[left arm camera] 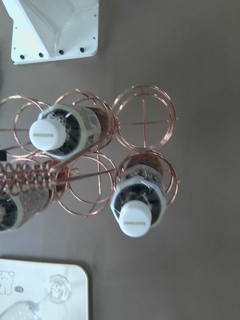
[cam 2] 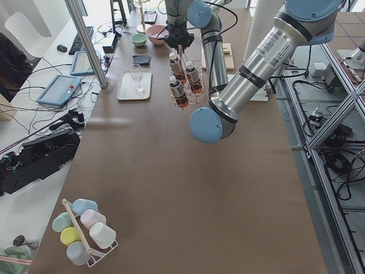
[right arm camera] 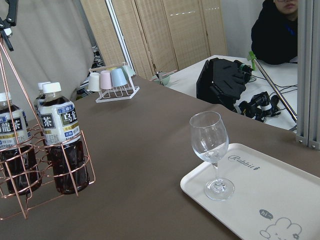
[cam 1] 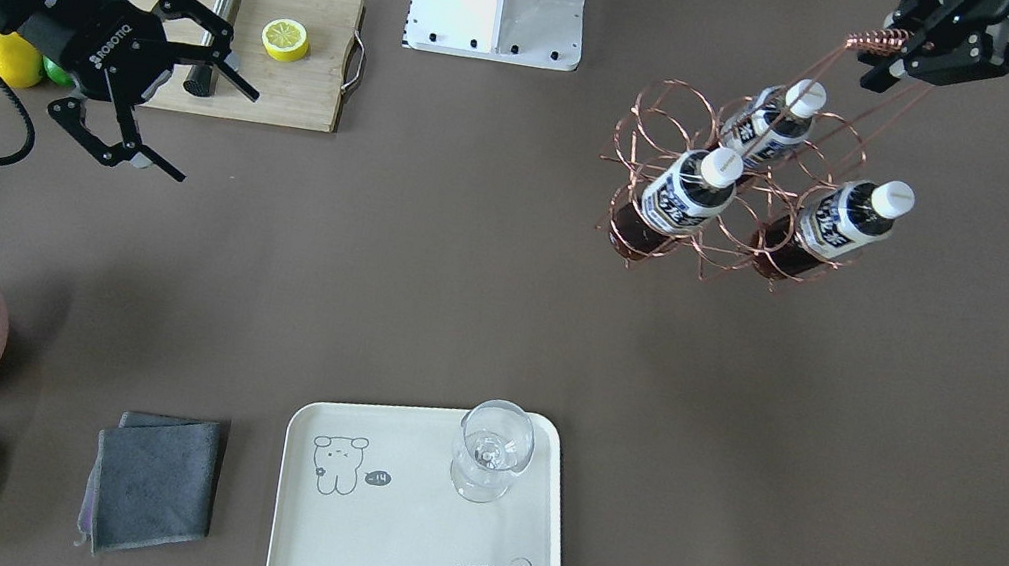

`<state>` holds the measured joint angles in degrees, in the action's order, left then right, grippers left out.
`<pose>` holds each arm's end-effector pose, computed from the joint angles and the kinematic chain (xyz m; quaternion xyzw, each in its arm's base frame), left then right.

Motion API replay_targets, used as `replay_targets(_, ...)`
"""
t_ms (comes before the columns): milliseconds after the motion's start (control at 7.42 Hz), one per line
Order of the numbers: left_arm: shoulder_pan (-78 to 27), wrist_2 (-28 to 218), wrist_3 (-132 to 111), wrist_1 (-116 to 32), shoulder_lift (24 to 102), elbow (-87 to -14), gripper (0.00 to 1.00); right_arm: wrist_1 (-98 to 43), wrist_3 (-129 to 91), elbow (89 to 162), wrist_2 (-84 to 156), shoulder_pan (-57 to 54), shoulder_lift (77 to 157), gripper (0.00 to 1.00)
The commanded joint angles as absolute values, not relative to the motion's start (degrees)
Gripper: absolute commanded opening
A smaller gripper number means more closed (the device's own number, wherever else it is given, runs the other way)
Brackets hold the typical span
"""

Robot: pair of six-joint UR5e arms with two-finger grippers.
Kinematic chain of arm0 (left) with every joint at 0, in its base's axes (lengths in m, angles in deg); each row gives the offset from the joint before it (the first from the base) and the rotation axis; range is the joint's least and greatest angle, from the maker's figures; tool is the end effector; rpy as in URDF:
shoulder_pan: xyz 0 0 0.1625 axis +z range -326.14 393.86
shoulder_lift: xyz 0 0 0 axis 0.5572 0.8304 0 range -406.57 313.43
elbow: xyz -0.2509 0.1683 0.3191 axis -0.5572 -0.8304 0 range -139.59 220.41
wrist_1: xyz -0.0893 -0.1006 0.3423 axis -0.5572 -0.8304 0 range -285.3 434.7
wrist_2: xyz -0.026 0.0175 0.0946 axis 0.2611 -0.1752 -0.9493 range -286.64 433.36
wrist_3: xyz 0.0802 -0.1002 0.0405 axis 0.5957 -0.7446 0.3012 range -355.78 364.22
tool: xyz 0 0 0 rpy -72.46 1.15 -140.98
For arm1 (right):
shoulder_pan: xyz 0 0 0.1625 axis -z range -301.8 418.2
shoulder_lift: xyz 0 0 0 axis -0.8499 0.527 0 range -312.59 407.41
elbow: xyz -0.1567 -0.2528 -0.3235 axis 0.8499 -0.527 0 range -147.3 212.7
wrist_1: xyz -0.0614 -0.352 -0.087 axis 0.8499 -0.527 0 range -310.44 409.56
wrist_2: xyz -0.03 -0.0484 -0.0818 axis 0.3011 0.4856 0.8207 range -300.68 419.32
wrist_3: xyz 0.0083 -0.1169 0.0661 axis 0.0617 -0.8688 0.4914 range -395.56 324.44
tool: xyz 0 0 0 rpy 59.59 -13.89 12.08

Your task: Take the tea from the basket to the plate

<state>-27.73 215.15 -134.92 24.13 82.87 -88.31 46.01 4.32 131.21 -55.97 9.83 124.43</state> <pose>0.2038 -0.4347 0.1691 -0.3772 0.3411 -0.6160 0.6015 -0.2772 -0.4261 0.3329 0.5137 -0.6127 -0.1858 0.5711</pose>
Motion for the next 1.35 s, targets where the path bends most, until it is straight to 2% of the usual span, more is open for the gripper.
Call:
replay_targets(0, -17.76, 211.19, -148.58, 21.80, 86.67, -89.76, 0.00, 47.53, 4.35, 130.44, -55.38, 10.12, 125.36, 0.99)
replay_targets(404, -16.33, 211.08, -149.85, 20.30, 87.72, -88.28, 0.00, 51.28, 3.20, 127.90, -50.55, 10.65, 125.98, 0.99)
replay_targets(808, -9.83, 204.95, -155.63, 11.10, 90.71, -80.03, 0.00, 55.00, 3.29, 126.39, -50.46, 10.65, 126.51, 0.99)
replay_targets(1212, -7.63, 202.82, -155.40, 7.38, 90.45, -76.58, 0.00, 55.09, 3.29, 126.30, -50.10, 10.65, 126.60, 0.99)
